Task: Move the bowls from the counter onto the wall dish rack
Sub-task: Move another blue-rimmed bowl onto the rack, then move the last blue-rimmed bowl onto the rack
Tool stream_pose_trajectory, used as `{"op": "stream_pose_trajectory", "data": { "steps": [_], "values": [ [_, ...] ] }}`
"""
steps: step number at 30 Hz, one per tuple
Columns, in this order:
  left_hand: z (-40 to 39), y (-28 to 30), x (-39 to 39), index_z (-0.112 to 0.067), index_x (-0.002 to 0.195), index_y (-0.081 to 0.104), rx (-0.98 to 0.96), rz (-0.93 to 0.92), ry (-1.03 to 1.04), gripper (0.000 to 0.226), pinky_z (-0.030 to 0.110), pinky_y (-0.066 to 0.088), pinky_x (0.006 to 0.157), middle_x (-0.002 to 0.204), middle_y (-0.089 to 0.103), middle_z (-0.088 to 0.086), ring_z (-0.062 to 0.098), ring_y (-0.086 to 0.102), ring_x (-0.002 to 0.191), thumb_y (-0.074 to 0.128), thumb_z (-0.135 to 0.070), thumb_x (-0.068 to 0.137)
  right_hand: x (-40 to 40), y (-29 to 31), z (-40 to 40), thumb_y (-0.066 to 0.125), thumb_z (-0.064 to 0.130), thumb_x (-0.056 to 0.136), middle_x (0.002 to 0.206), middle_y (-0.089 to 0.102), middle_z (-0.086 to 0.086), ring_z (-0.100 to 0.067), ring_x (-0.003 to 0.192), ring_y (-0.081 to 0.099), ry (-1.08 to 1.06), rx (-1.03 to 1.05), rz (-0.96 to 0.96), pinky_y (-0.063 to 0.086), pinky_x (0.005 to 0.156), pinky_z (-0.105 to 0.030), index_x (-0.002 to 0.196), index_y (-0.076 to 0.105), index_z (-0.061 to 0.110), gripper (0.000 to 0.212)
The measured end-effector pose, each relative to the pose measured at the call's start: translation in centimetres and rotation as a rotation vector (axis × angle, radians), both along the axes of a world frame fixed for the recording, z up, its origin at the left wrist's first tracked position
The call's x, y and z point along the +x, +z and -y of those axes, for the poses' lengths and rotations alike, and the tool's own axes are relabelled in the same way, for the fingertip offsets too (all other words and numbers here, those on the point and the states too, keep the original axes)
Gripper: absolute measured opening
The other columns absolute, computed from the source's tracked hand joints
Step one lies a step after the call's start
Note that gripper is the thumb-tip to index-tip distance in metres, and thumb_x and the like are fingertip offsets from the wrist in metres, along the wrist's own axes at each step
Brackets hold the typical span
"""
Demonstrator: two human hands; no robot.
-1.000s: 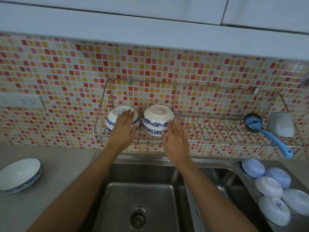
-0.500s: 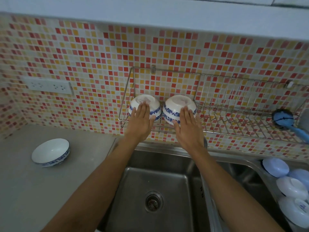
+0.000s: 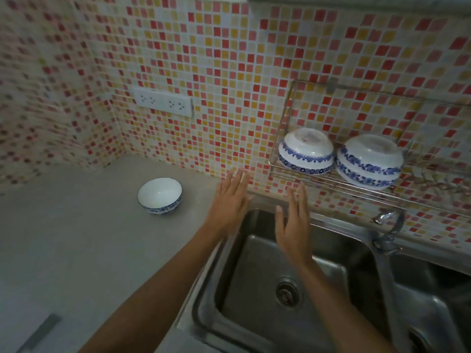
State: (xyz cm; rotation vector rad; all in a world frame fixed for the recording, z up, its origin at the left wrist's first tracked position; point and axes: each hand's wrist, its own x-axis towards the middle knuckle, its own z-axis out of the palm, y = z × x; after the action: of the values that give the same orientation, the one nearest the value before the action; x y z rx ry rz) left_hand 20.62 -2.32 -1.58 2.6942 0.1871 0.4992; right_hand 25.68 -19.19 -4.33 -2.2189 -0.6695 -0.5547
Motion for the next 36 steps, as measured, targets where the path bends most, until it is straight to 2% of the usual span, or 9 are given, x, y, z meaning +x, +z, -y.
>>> {"op": "stream_pose_trajectory", "data": {
  "steps": [3,7,10,16,23,28,32,34,36],
  "values": [
    [-6.2,-2.2,-2.5,-0.019,0.151,0.012,-0.111,-0.017,0.134,0.062,0.045,0.001,0.120,0.161,0.002,0.007,0.026,-0.005,0.148,0.020,-0.049,0.097,-2.1,-2.6,-5.1,0.046,0.033,0.097,0.159,0.024,-0.007,-0.019,0.144,0.023,0.150,-0.033,-0.135,0.028,0.112,-0.037,0.146,0.039,0.014,0.053],
    [-14.6,-4.1,-5.2,-0.014,0.148,0.024,-0.244,-0.038,0.365,0.054,0.045,0.008,0.118,0.159,0.013,0.014,0.031,0.006,0.147,0.040,-0.032,0.099,-3.1,-4.5,-12.8,0.056,0.027,0.095,0.148,0.041,-0.007,-0.024,0.135,0.041,0.232,-0.130,-0.386,0.031,0.106,-0.028,0.143,0.042,0.016,0.051],
    [-20.3,-5.6,-6.7,-0.008,0.146,0.029,-0.319,-0.019,0.476,0.054,0.044,0.014,0.118,0.156,0.019,0.019,0.033,0.014,0.145,0.043,-0.029,0.098,-3.2,-4.6,-18.6,0.051,0.034,0.095,0.147,0.040,-0.006,-0.026,0.131,0.044,0.221,-0.264,-0.492,0.037,0.104,-0.034,0.146,0.033,0.020,0.056],
    [-27.9,-9.1,-6.7,-0.002,0.145,0.027,-0.524,-0.120,0.569,0.055,0.040,0.016,0.117,0.154,0.025,0.020,0.032,0.017,0.144,0.045,-0.023,0.098,-2.1,-5.5,-27.7,0.048,0.058,0.090,0.142,0.048,-0.015,-0.035,0.126,0.049,0.123,-0.409,-0.751,0.043,0.099,-0.045,0.148,0.026,0.018,0.073],
    [-31.0,-11.9,-4.4,0.000,0.136,0.039,-0.756,-0.204,0.591,0.046,0.039,0.038,0.101,0.136,0.050,0.022,0.038,0.047,0.125,0.050,-0.018,0.094,-1.2,-7.7,-32.4,0.045,0.059,0.091,0.131,0.054,-0.019,-0.038,0.119,0.052,0.054,-0.478,-0.917,0.044,0.090,-0.041,0.139,0.036,0.013,0.066],
    [-31.3,-13.7,-3.4,-0.004,0.137,0.040,-0.963,-0.216,0.623,0.049,0.035,0.041,0.098,0.135,0.051,0.020,0.035,0.049,0.122,0.039,-0.010,0.088,-0.8,-9.4,-34.2,0.045,0.041,0.091,0.116,0.061,-0.017,-0.038,0.102,0.059,0.003,-0.357,-1.012,0.047,0.082,-0.038,0.125,0.049,0.011,0.045],
    [-30.8,-14.3,-2.7,-0.003,0.134,0.040,-0.998,-0.166,0.681,0.045,0.033,0.040,0.096,0.135,0.051,0.019,0.035,0.050,0.121,0.035,-0.001,0.090,-0.8,-10.7,-35.0,0.036,0.041,0.082,0.108,0.065,-0.020,-0.038,0.091,0.064,0.004,-0.225,-1.111,0.054,0.082,-0.044,0.122,0.048,0.013,0.050],
    [-30.6,-14.6,-2.6,-0.004,0.135,0.039,-1.000,-0.150,0.681,0.045,0.033,0.040,0.096,0.136,0.051,0.019,0.035,0.049,0.122,0.034,-0.001,0.090,-0.9,-11.0,-35.2,0.037,0.036,0.080,0.101,0.068,-0.022,-0.037,0.077,0.067,0.002,-0.121,-1.181,0.058,0.072,-0.045,0.117,0.046,0.012,0.045],
    [-30.5,-14.5,-2.8,-0.005,0.137,0.038,-1.000,-0.167,0.664,0.046,0.033,0.040,0.096,0.136,0.050,0.019,0.036,0.049,0.122,0.035,-0.002,0.091,-1.1,-10.3,-35.0,0.038,0.022,0.086,0.093,0.070,-0.022,-0.029,0.058,0.066,0.013,-0.047,-1.249,0.058,0.057,-0.035,0.113,0.045,0.008,0.031]
  ]
}}
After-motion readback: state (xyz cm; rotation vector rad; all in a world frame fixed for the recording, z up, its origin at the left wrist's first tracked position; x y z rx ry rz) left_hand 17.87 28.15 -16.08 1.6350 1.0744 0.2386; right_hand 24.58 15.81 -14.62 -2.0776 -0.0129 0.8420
